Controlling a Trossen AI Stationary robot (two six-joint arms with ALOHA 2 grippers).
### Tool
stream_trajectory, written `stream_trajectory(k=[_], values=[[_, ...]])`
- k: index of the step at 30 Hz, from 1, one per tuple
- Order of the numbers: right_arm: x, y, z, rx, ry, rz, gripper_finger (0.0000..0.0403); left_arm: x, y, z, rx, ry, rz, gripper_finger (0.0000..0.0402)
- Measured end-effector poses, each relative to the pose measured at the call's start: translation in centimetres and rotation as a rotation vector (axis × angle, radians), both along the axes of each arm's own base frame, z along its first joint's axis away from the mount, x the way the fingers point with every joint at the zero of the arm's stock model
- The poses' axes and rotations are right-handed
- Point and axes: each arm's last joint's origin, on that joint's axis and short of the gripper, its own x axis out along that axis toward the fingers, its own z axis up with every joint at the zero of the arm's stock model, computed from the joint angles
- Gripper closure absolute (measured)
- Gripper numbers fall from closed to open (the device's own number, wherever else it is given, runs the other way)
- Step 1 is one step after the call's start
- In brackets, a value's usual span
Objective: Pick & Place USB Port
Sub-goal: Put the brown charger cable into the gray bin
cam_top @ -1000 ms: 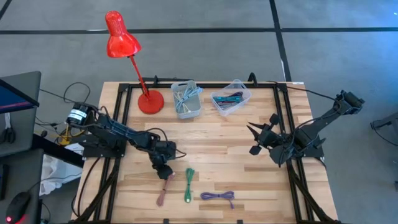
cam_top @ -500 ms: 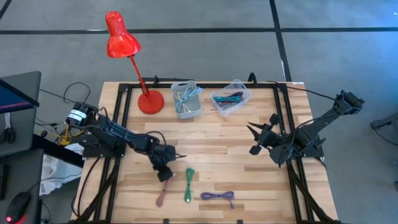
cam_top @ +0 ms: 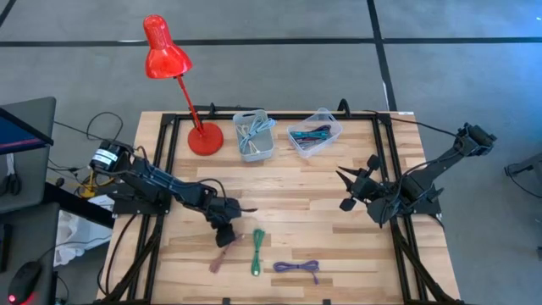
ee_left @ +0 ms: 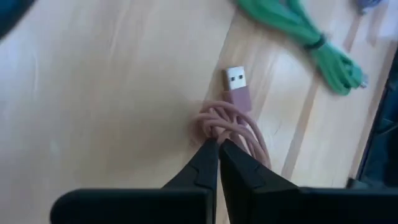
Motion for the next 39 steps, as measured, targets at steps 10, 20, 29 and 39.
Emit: stream_trajectory(k=[10,20,29,39], values=[[0.0,0.0,0.0,-0.003,0.003,-0.003,0.0349,0.0,1.7,3.6,0.095,-0.267,0.074,0.0394],[0.0,-0.1,0.0,-0.006,0.005,-0.004,0.0349,-2.9,5.0,9.9,0.347,-0.642,0.183,0.0395],[0.0,-0.1,0.0,-0.002,0.001,-0.005,0.0349,-3.7,9.0,10.9,0.708,-0.667,0.334,0.0395],[0.0,-0.1,0.0,0.0,0.0,-0.006,0.0349,-4.0,13.6,12.6,0.905,-0.763,0.489,0.0395]])
